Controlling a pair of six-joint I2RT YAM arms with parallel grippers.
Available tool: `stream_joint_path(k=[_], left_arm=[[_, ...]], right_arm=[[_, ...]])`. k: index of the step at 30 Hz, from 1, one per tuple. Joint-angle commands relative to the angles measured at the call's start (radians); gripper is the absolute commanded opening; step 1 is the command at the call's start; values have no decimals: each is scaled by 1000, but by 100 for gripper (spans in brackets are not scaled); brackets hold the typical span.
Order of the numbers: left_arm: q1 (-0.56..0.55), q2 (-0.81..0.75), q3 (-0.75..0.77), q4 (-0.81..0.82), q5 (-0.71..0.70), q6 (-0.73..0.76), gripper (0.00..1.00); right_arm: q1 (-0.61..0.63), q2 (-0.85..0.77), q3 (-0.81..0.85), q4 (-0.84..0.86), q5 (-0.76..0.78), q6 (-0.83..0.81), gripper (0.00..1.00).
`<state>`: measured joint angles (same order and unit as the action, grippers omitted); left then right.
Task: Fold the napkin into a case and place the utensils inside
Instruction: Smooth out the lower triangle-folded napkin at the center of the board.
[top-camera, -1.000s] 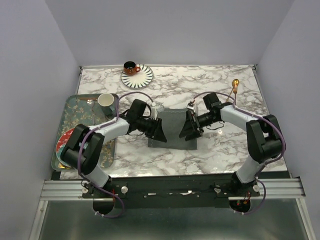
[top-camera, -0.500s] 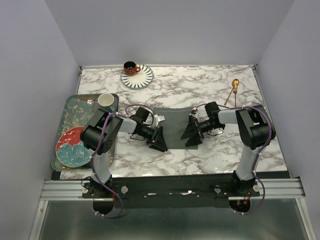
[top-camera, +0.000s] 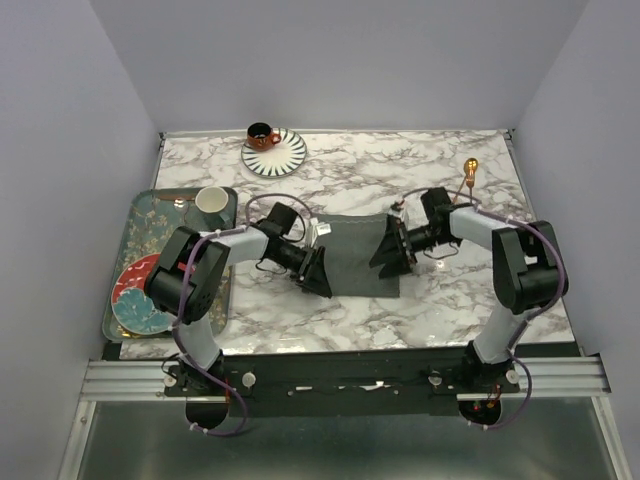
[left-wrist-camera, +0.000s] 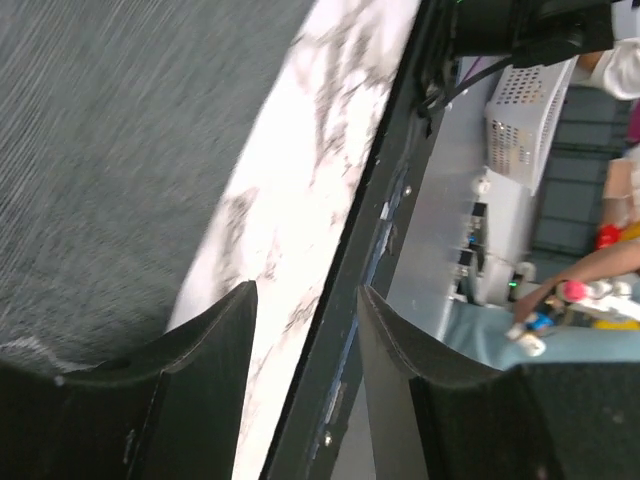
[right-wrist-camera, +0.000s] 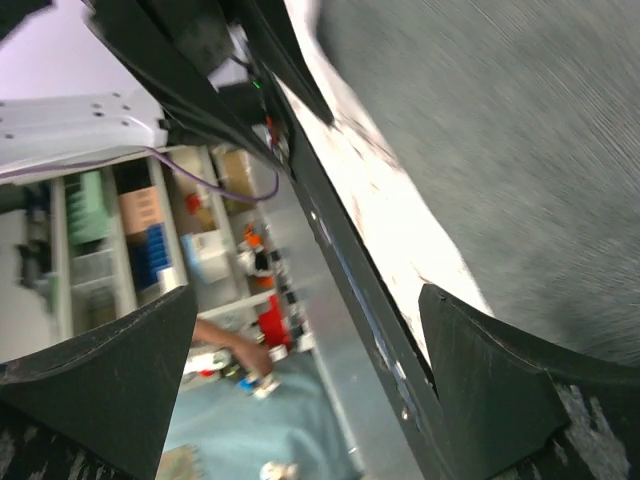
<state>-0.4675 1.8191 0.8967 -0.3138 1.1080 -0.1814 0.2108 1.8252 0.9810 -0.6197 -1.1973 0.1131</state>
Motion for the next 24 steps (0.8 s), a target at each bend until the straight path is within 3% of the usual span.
stream_joint_path(k=[1, 4, 12, 18, 24], left_arm=[[-7, -110, 112, -18, -83, 24, 54], [1, -72, 184, 63, -146, -36, 55], [27, 147, 387, 75, -217, -30, 54], [50, 265, 404, 64, -240, -55, 52], [66, 275, 335, 9, -241, -21, 50]], right_arm=[[-17, -103, 183, -43, 16, -9, 100], [-31, -31, 258, 0, 48, 17, 100], [-97, 256, 537, 40, 61, 19, 99], [-103, 382, 562, 95, 94, 68, 98], [-111, 430, 489, 92, 137, 95, 98]])
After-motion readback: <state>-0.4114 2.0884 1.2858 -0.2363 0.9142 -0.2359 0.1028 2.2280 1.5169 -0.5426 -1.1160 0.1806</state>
